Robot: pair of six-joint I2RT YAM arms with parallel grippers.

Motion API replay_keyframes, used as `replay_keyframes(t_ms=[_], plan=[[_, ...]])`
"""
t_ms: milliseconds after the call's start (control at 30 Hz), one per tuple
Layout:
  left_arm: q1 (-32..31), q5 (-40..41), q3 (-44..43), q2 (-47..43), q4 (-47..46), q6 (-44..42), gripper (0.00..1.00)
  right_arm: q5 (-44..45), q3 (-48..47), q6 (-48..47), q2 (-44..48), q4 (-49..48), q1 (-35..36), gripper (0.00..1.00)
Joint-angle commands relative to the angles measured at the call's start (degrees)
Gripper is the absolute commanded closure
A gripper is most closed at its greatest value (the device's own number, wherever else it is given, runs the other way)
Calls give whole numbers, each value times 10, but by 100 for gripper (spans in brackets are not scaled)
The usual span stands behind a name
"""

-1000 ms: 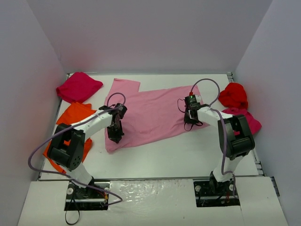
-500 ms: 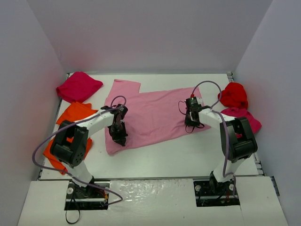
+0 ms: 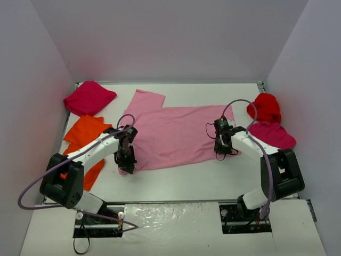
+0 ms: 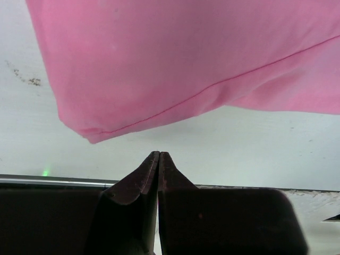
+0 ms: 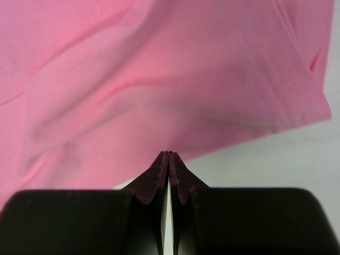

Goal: Fold and stack the t-shirts
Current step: Fold the tshirt

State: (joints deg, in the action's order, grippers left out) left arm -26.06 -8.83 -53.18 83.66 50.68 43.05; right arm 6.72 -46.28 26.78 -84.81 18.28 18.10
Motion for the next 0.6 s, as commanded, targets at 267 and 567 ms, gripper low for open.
replay_keyframes(t_ms=[267,567], plan=[[2,51,-23,-137,-8,21,100,71,-39,24,142,61,17,100],[3,65,-125,49,-87,-32,100,7,-123,-27,-63,-68,15,100]])
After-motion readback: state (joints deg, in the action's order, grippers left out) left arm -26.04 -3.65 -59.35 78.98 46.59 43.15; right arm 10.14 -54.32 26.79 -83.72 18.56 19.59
